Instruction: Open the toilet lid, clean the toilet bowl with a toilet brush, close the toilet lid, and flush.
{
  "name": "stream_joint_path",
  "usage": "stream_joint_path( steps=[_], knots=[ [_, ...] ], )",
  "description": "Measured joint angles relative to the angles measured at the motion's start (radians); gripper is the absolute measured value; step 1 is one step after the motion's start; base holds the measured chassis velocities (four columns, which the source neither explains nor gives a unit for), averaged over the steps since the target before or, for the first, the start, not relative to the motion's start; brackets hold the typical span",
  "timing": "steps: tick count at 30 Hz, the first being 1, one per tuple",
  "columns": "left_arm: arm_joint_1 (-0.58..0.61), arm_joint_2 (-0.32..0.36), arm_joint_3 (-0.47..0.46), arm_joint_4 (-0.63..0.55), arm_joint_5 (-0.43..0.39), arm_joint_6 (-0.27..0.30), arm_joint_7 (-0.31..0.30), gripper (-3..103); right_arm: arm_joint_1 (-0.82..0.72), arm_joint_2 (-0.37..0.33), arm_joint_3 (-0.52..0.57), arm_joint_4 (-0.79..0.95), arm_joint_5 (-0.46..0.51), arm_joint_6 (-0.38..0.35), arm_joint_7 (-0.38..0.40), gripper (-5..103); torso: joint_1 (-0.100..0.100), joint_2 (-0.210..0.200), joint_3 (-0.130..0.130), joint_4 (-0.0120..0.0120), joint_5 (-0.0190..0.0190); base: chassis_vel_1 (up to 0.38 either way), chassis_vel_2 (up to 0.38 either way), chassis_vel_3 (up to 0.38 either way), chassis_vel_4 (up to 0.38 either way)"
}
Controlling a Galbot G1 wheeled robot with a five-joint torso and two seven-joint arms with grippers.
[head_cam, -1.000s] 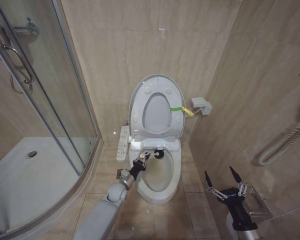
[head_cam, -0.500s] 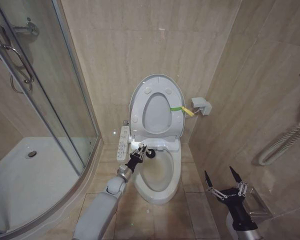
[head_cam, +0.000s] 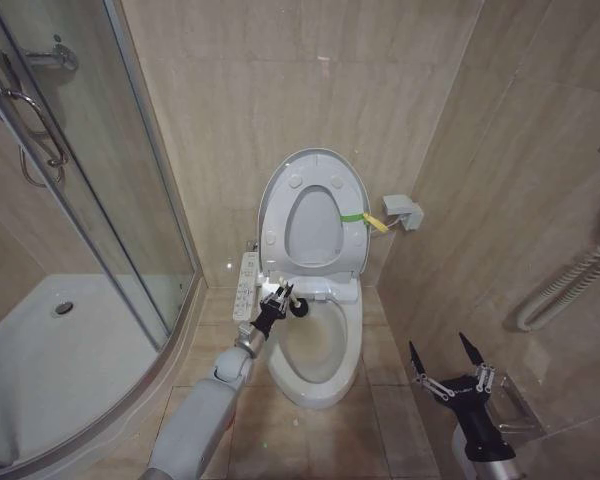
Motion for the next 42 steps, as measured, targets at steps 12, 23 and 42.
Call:
stream_joint_path(
  steps=[12, 23, 42],
  knots=[
    [0.113, 0.027, 0.001, -0.209, -0.035, 0.1, -0.073, 18, 0.0, 0.0, 0.0, 0.0, 0.0, 0.0, 0.0, 100, 0.0, 0.0, 0.0, 0.0002, 0.0, 0.0, 0.0, 0.0, 0.0],
    [0.171, 0.007, 0.033, -0.364, -0.082, 0.327, -0.257, 18, 0.0, 0.0, 0.0, 0.0, 0.0, 0.0, 0.0, 100, 0.0, 0.0, 0.0, 0.0001, 0.0, 0.0, 0.0, 0.0, 0.0],
    [0.222, 0.076, 0.031, -0.562, -0.035, 0.57, -0.325, 18, 0.0, 0.0, 0.0, 0.0, 0.0, 0.0, 0.0, 100, 0.0, 0.0, 0.0, 0.0001, -0.0001, 0.0, 0.0, 0.0, 0.0]
  ],
)
